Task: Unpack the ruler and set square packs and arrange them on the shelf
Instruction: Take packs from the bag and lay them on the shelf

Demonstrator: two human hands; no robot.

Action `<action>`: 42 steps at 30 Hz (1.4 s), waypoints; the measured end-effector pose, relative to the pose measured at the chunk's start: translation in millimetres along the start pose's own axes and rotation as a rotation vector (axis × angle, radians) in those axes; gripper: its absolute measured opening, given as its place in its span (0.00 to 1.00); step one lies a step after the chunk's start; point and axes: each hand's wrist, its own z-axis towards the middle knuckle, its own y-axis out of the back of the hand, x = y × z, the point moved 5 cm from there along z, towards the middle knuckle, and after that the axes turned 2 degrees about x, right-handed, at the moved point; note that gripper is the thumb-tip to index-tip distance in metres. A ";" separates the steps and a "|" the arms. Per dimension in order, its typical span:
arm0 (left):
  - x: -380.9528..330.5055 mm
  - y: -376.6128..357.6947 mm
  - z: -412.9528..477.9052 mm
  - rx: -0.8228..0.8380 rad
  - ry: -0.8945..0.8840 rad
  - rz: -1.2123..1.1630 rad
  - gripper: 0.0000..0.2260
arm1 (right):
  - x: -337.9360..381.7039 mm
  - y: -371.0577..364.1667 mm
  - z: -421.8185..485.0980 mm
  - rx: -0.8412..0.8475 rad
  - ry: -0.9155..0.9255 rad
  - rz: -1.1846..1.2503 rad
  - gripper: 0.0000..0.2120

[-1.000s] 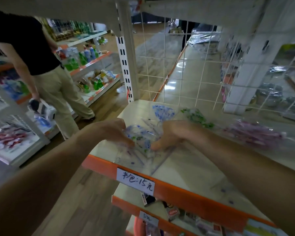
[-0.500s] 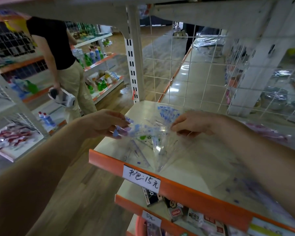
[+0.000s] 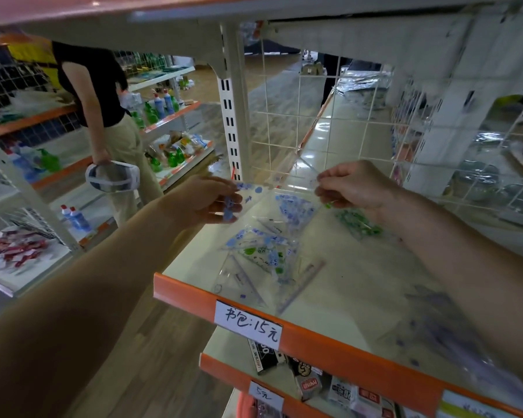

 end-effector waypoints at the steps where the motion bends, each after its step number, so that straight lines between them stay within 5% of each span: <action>1: -1.2 -2.2 4.5 -0.025 0.018 -0.026 0.07 | -1.1 4.5 0.3 -0.026 -0.005 -0.001 0.04; 12: 9.8 -53.1 60.2 -0.143 0.076 -0.088 0.06 | -33.6 25.3 -1.8 -0.152 -0.137 0.060 0.09; 17: 13.0 -61.7 65.0 0.060 0.146 -0.074 0.05 | -40.8 25.7 2.3 -0.146 -0.170 -0.026 0.09; 24: 7.8 -21.1 47.6 -0.063 0.093 0.295 0.09 | -38.9 -3.2 19.1 -0.074 -0.164 0.021 0.03; 35: 15.6 -46.4 15.5 0.124 -0.063 0.831 0.07 | -20.4 20.1 -20.5 0.282 -0.161 -0.386 0.04; 42: 21.6 -94.7 0.5 0.331 -0.169 1.321 0.29 | -49.2 97.2 -97.3 0.461 -0.217 -0.440 0.12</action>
